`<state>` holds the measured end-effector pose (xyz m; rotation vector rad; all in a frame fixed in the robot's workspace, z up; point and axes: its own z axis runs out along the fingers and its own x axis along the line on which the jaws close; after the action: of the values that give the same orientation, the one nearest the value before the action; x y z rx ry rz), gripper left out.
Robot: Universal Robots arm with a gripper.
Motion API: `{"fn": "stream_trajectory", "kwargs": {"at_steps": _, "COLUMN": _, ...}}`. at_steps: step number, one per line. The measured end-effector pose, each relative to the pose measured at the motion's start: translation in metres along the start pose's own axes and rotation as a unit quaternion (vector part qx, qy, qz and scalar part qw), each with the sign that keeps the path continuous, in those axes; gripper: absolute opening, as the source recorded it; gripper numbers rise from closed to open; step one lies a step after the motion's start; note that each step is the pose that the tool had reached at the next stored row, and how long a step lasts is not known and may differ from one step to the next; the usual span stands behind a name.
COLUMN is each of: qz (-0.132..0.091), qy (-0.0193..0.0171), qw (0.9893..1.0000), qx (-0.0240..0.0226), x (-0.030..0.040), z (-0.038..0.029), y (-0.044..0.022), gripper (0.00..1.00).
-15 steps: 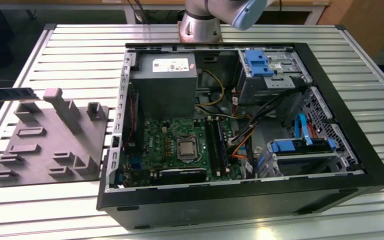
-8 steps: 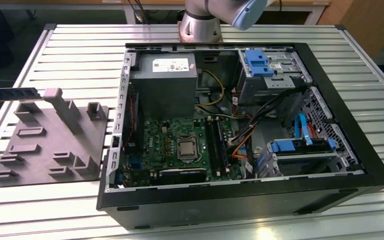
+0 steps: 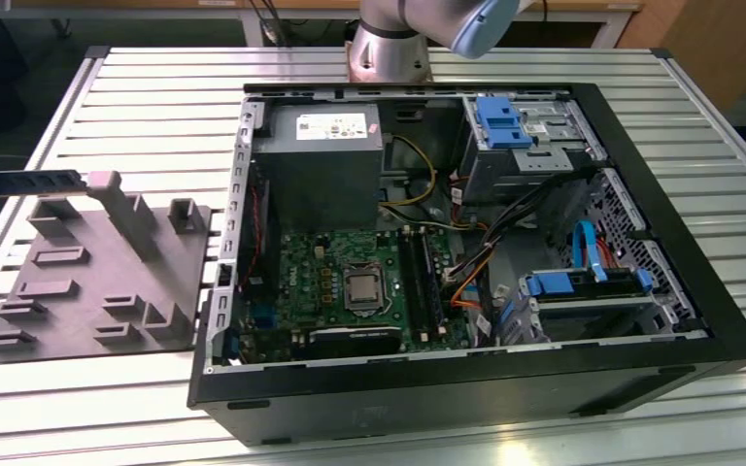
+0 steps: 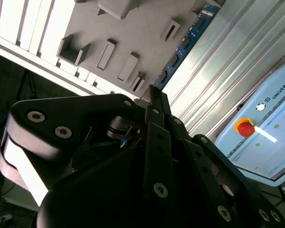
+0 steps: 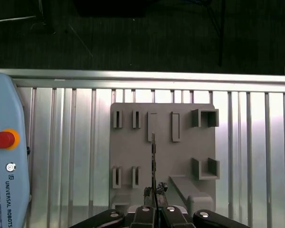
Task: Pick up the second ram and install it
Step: 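Pick up the second ram and move it above second insertion slot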
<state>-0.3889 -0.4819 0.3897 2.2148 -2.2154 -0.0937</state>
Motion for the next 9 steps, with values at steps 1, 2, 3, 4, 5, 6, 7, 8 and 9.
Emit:
{"fn": "stream_trajectory", "kwargs": {"at_steps": 1, "qz": 0.000, "qy": 0.0000, "qw": 1.0000, "qx": 0.0000, "x": 0.0000, "z": 0.0000, "y": -0.0008, "gripper": 0.12}}
{"fn": "stream_trajectory", "kwargs": {"at_steps": 2, "qz": 0.000, "qy": 0.0000, "qw": 1.0000, "qx": 0.0000, "x": 0.0000, "z": 0.0000, "y": -0.0016, "gripper": 0.12}}
{"fn": "stream_trajectory", "kwargs": {"at_steps": 3, "qz": 0.000, "qy": 0.0000, "qw": 1.0000, "qx": 0.0000, "x": 0.0000, "z": -0.0001, "y": -0.0024, "gripper": 0.12}}
{"fn": "stream_trajectory", "kwargs": {"at_steps": 4, "qz": 0.000, "qy": 0.0000, "qw": 1.0000, "qx": 0.0000, "x": 0.0000, "z": -0.0002, "y": -0.0033, "gripper": 0.12}}
{"fn": "stream_trajectory", "kwargs": {"at_steps": 5, "qz": 0.000, "qy": 0.0000, "qw": 1.0000, "qx": 0.0000, "x": 0.0000, "z": -0.0002, "y": -0.0042, "gripper": 0.12}}
{"fn": "stream_trajectory", "kwargs": {"at_steps": 6, "qz": 0.000, "qy": 0.0000, "qw": 1.0000, "qx": 0.0000, "x": 0.0000, "z": -0.0002, "y": -0.0052, "gripper": 0.12}}
{"fn": "stream_trajectory", "kwargs": {"at_steps": 7, "qz": 0.000, "qy": 0.0000, "qw": 1.0000, "qx": 0.0000, "x": 0.0000, "z": -0.0002, "y": -0.0060, "gripper": 0.12}}
{"fn": "stream_trajectory", "kwargs": {"at_steps": 8, "qz": 0.000, "qy": 0.0000, "qw": 1.0000, "qx": 0.0000, "x": 0.0000, "z": -0.0003, "y": -0.0069, "gripper": 0.12}}
{"fn": "stream_trajectory", "kwargs": {"at_steps": 9, "qz": 0.000, "qy": 0.0000, "qw": 1.0000, "qx": 0.0000, "x": 0.0000, "z": -0.0003, "y": -0.0078, "gripper": 0.12}}
